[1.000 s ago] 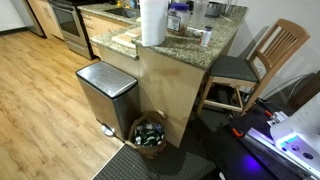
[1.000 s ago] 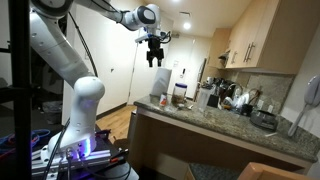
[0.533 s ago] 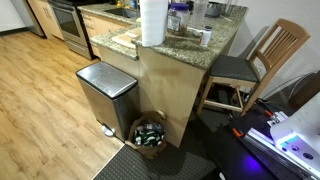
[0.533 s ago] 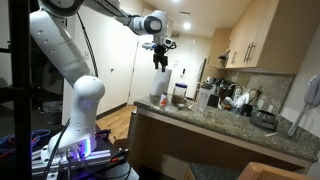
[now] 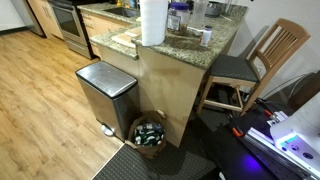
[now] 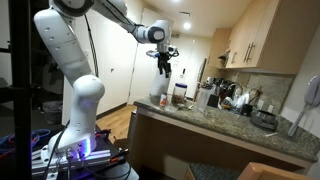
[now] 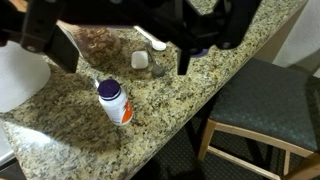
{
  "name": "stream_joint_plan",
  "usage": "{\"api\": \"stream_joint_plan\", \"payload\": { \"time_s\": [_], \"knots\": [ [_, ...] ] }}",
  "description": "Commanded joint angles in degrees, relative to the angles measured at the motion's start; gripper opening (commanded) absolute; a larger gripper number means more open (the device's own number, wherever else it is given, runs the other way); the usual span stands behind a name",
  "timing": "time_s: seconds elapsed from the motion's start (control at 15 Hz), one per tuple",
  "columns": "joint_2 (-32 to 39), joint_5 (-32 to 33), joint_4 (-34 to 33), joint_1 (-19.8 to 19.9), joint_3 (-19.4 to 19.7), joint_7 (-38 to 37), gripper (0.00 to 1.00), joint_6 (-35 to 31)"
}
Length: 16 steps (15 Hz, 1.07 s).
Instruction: Put the white bottle on top of the container with a blue lid
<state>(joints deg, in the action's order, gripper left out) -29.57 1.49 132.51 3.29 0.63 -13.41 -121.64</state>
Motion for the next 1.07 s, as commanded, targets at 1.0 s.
{"api": "stream_joint_plan", "payload": {
  "time_s": [1.0],
  "knots": [
    [11.5, -5.0, 1.2, -1.1, -1.1, 0.3, 1.00, -15.2]
  ]
}}
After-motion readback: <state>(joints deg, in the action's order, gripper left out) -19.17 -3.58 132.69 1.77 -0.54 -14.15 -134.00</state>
